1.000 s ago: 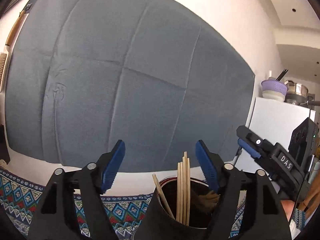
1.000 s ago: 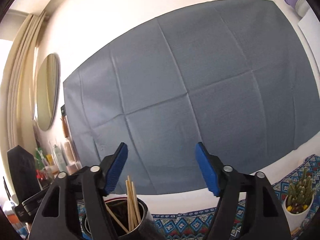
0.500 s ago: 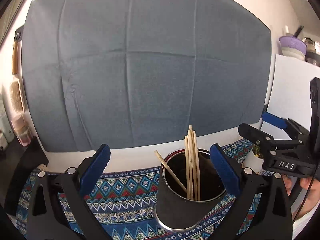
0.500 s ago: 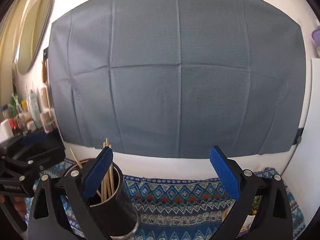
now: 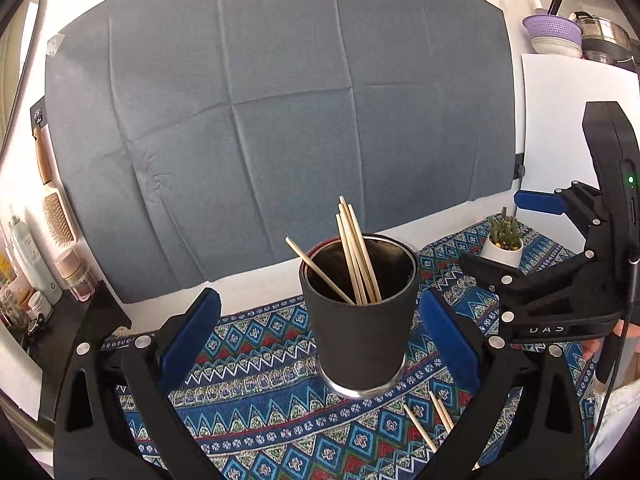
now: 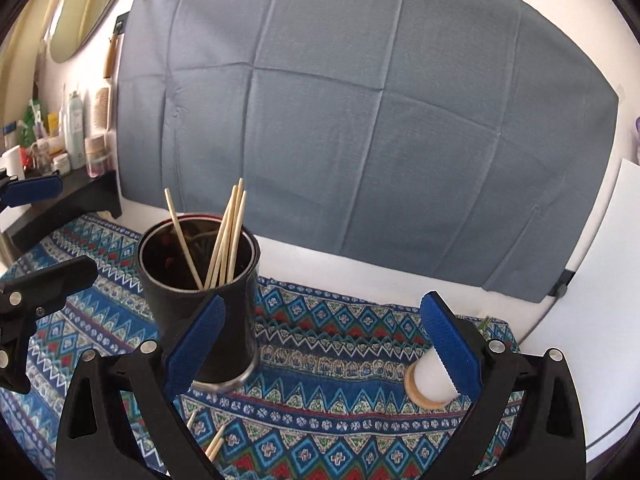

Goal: Organize utensils
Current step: 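Move both tools back down toward the remaining wooden sticks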

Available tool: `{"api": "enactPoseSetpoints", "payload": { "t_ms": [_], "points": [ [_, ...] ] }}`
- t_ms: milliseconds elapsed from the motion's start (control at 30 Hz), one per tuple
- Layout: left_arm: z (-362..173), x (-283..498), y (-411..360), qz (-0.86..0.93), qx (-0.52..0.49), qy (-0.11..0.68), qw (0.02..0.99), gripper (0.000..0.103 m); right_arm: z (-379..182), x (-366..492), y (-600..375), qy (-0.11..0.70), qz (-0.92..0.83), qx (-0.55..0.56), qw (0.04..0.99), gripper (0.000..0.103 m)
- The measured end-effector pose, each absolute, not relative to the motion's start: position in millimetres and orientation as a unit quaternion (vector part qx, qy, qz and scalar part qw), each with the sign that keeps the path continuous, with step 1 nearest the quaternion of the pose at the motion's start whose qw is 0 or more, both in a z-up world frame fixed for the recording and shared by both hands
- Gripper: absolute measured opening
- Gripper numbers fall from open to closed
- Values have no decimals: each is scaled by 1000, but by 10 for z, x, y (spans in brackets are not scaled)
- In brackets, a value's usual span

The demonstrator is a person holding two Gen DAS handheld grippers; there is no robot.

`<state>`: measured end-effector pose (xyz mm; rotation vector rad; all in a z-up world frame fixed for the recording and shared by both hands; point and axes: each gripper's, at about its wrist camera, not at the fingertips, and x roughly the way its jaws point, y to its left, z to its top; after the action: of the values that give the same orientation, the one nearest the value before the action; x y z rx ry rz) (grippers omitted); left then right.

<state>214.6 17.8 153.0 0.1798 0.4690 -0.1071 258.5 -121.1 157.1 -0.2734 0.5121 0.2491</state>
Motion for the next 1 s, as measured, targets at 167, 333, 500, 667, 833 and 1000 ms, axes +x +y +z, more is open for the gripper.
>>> {"api": "enactPoseSetpoints", "payload": {
  "t_ms": [167, 333, 500, 667, 833, 1000],
  "points": [
    [1417, 1916, 231, -51, 76, 263, 960, 97, 1469, 2312, -1226, 271, 126, -148, 943, 94],
    [1227, 1749, 357, -41, 53, 302, 951, 97, 1320, 2037, -1250, 288, 133, -151, 936, 94],
    [946, 1689, 417, -40, 22, 343, 938, 97, 1088, 1836, -1279, 317, 143, -144, 927, 94],
    [652, 1703, 389, -40, 11, 379, 925, 97, 832, 1693, -1275, 344, 145, -146, 916, 94],
    [377, 1800, 319, -44, -7, 415, 909, 97, 561, 1623, -1292, 379, 163, -123, 903, 94],
    [153, 1889, 190, -73, -18, 446, 892, 97, 234, 1568, -1269, 425, 182, -116, 879, 94]
  ]
}}
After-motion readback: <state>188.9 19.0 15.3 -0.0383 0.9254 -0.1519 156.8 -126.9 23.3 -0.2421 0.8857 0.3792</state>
